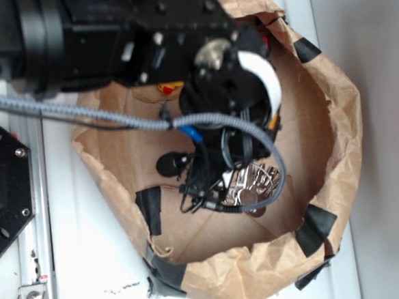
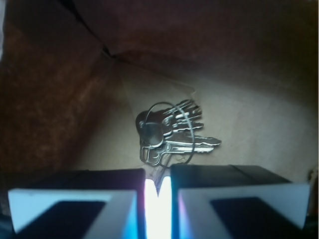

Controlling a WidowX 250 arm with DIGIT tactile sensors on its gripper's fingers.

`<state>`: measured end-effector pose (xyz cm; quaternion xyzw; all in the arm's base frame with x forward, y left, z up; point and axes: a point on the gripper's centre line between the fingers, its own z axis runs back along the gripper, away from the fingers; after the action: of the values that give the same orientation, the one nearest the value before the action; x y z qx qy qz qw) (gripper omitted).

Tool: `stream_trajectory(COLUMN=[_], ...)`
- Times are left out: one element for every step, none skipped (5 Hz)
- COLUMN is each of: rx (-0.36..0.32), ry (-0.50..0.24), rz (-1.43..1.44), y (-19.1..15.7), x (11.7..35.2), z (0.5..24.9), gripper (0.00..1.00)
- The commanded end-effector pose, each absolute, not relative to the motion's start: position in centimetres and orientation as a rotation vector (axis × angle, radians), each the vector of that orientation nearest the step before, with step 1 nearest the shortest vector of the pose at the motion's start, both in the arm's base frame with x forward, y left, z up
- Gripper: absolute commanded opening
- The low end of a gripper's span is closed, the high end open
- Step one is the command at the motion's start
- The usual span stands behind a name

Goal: Grab the silver keys.

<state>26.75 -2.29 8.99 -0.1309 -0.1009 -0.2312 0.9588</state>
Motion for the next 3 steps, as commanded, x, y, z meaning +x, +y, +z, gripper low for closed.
stream_trajectory(rx=[-0.232,-0.191,-0.214], ry=[-0.246,-0.244,-0.206], rz=[-0.486,-0.526,-0.532], y=[-3.2,-3.8,-3.2], x=[26.9,27.5,28.3], z=[10.0,9.0,8.5], gripper=[0.0,0.0,1.0])
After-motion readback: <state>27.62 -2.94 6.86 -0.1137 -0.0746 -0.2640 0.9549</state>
